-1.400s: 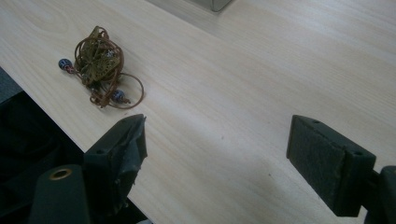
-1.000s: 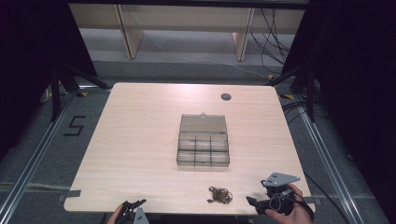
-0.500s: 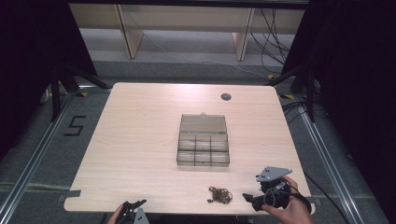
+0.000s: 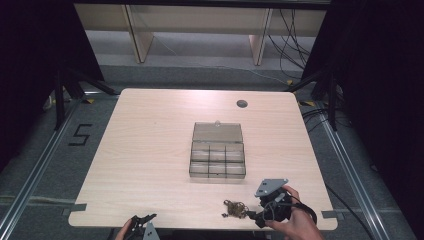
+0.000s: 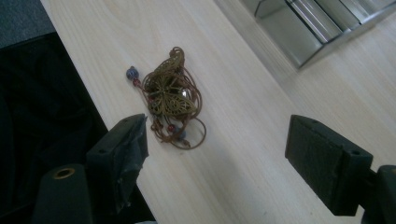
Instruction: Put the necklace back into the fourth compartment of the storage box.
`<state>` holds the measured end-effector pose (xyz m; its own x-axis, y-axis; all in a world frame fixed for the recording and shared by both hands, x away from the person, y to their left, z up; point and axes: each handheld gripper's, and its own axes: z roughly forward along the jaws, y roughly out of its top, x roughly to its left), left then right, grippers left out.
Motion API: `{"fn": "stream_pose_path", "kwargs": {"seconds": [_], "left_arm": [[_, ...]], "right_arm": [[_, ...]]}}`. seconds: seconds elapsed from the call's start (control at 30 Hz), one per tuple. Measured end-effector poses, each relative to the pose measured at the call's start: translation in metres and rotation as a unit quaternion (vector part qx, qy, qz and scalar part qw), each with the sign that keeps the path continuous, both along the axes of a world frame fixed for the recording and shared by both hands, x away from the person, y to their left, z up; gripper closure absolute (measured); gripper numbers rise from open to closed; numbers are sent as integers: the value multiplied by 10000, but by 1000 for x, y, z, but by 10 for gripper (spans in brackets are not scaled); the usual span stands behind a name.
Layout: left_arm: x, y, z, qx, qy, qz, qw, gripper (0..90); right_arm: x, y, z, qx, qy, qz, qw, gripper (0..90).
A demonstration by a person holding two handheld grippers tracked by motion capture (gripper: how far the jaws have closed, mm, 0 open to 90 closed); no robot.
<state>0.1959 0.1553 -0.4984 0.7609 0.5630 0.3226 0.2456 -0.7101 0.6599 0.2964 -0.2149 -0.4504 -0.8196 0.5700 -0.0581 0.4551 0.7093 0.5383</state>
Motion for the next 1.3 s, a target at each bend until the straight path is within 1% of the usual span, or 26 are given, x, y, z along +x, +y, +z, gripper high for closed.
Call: {"fn": "stream_pose_path", "kwargs": {"seconds": [0.1,0.13,0.17,0.23,0.27,0.33,0.4,0.43,0.47,0.53,0.6,0.67,0.7,0.8,0.83,0.87,0.9,1.0,1.03,1.07,1.1,1.13,1.17,1.2,1.27,1.3], "left_arm": [[0,0,0,3,-12,0,10000,154],[0,0,0,3,-8,-5,10000,154],[0,0,0,7,-13,-9,10000,154],[0,0,0,7,-9,-4,10000,154],[0,0,0,9,-6,-7,10000,154],[0,0,0,6,4,-11,10000,154],[0,0,0,33,4,-25,10000,154],[0,0,0,25,2,-20,10000,154],[0,0,0,18,-4,-13,10000,154],[0,0,0,6,-8,-6,10000,154],[1,1,0,16,5,-15,10000,154],[0,1,0,18,17,-14,10000,154],[0,1,0,26,17,-15,10000,154],[0,0,0,3,-1,-10,10000,154],[0,0,0,3,-1,-10,10000,154],[0,0,0,16,3,-12,10000,154],[0,0,0,19,7,-11,10000,154],[0,0,0,22,9,-13,10000,154],[0,1,0,27,5,-21,10000,154],[0,0,-1,22,-58,30,10000,154],[1,0,-1,17,-40,13,10000,154],[0,1,1,17,-8,-18,10000,154],[0,0,0,-19,-37,26,10000,154],[0,1,0,-2,-42,8,10000,154],[0,1,1,29,-5,-19,10000,154],[1,1,0,-11,-79,50,10000,154]], "right_arm": [[1,6,-1,-146,-16,95,9998,225],[0,8,-1,-93,74,95,9999,226],[1,11,-1,-162,60,162,9997,227],[2,14,-2,-219,47,285,9993,234],[3,18,-1,-312,101,363,9988,243],[3,21,-2,-337,70,360,9988,250],[5,26,-3,-398,79,532,9978,271],[6,29,-4,-444,117,542,9975,278],[7,34,-5,-511,174,628,9966,285],[7,36,-6,-560,188,597,9965,288],[10,43,-7,-670,201,734,9948,307],[11,44,-8,-683,178,774,9945,309],[11,45,-7,-705,240,718,9946,311],[14,51,-10,-792,217,844,9930,326],[14,51,-10,-792,217,844,9930,326],[13,52,-11,-815,264,779,9933,331],[14,53,-12,-828,273,894,9922,338],[16,56,-15,-881,335,956,9909,361],[15,57,-15,-921,359,903,9910,372],[16,58,-16,-963,379,957,9900,394],[16,58,-16,-963,379,957,9900,394],[17,59,-17,-945,368,1040,9894,409],[17,60,-17,-966,405,1036,9891,419],[18,62,-18,-1040,420,1081,9878,438],[17,62,-19,-1043,427,1092,9876,447],[18,63,-19,-1095,529,1162,9858,454]]}}
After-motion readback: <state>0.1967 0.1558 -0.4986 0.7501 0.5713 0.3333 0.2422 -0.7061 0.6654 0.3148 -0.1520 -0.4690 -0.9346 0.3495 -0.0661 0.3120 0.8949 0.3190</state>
